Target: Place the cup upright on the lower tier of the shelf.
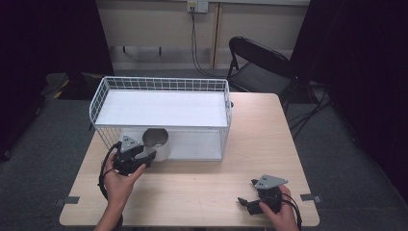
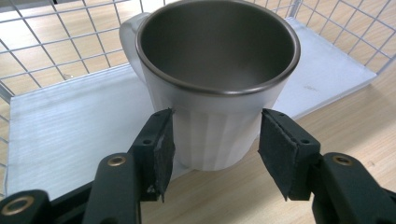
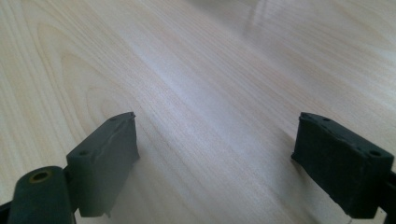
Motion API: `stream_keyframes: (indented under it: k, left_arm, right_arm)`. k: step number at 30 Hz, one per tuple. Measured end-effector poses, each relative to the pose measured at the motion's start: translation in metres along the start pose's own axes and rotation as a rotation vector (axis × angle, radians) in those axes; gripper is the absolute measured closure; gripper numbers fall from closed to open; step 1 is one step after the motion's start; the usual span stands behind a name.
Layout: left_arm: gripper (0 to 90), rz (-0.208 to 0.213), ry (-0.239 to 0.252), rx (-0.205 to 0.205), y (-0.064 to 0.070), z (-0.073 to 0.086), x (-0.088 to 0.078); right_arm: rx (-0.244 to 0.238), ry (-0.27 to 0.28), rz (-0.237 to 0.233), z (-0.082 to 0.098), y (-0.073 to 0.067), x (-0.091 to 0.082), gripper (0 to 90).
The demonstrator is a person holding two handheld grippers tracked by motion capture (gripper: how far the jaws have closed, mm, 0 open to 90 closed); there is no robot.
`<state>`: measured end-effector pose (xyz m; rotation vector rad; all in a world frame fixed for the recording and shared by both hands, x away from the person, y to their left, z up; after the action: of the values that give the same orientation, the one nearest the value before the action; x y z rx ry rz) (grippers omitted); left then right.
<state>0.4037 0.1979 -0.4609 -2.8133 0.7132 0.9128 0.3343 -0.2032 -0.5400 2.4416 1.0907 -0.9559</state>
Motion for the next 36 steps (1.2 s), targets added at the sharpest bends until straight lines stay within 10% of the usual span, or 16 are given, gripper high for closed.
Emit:
stream_keyframes:
  k: [36]
  left_arm:
    - [56.6,-0.005,-0.018,-0.012,-0.001,-0.014,0.017]
  right_arm:
    - [-0.004,0.0,-0.004,0.0,0.0,0.0,12.9]
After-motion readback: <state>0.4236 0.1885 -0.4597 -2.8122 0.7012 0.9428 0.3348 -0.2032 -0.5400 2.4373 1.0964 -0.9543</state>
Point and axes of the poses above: each handheld gripper's, and its own axes: x roughly forward along the jaws, z roughly out of its underside, y roughly to its right, the point moved 5 cm from there along x, roughly forward along the jaws, and after that the axes turned 1 degree about z, right-handed, at the moved point
